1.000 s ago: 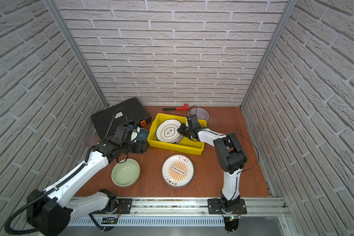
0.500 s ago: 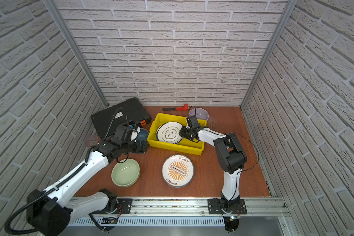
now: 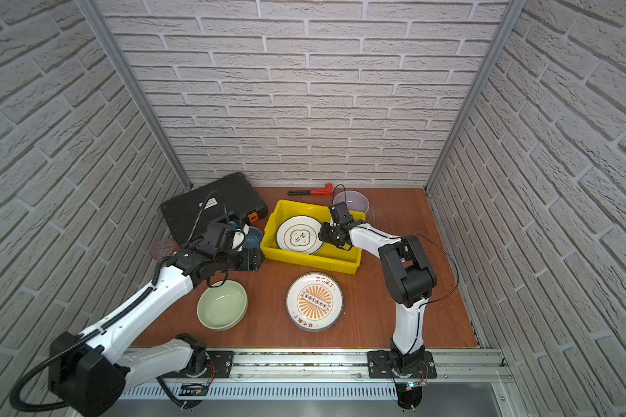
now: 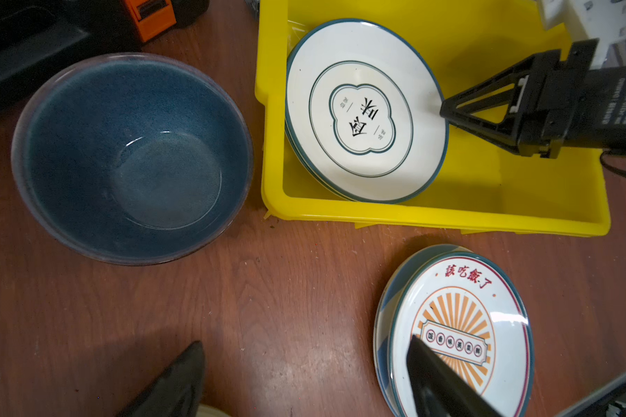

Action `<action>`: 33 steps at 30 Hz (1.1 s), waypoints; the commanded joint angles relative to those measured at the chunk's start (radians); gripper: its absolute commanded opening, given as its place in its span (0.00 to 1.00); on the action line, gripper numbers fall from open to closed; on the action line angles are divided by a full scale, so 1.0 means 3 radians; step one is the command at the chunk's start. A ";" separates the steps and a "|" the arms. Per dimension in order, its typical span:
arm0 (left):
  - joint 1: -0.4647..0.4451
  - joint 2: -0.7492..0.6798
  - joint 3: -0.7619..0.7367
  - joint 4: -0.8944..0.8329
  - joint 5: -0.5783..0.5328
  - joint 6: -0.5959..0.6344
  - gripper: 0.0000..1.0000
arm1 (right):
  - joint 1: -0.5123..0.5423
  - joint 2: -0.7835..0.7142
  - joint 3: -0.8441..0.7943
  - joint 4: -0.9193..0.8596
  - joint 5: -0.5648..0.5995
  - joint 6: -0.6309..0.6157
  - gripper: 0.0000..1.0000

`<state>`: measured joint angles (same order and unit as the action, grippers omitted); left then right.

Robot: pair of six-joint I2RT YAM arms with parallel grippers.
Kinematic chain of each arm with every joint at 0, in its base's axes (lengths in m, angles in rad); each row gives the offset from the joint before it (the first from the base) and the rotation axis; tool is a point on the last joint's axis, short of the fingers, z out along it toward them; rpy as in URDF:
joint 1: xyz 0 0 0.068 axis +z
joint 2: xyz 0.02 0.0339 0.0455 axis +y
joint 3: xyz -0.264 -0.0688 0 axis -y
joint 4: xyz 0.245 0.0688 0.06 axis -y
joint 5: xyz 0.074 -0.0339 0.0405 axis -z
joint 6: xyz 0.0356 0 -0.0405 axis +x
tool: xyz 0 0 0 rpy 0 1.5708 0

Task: Place the mixed dishes into the plastic bin
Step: 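Lower the white plates into the yellow bin and open the right gripper, then move both grippers to opposite edges of the orange-sunburst plate stack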

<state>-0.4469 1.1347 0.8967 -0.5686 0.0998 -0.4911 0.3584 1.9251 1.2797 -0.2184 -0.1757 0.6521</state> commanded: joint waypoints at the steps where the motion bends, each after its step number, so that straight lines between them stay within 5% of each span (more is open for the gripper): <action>1: 0.0018 0.0022 0.0062 0.0116 0.0038 -0.0008 0.87 | 0.0022 -0.0099 0.0091 -0.0072 0.0090 -0.0110 0.40; 9: 0.0014 0.0017 0.0040 0.0111 0.0046 -0.0009 0.87 | 0.0029 -0.0322 0.0114 -0.0243 0.0097 -0.0282 0.41; 21: -0.0007 0.0095 -0.0033 0.0225 0.0289 -0.0045 0.85 | 0.0033 -0.1375 0.0222 -0.1215 0.0192 -0.0858 0.54; 33: -0.0409 0.0154 -0.0232 0.0254 0.0414 0.0077 0.79 | 0.0038 -0.2641 -0.0556 -0.1842 0.0062 -0.0815 0.56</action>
<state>-0.5400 1.1728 0.8486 -0.5201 0.2085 -0.4908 0.3637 1.1957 1.1564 -0.6857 -0.1387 0.4110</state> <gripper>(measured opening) 0.801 0.558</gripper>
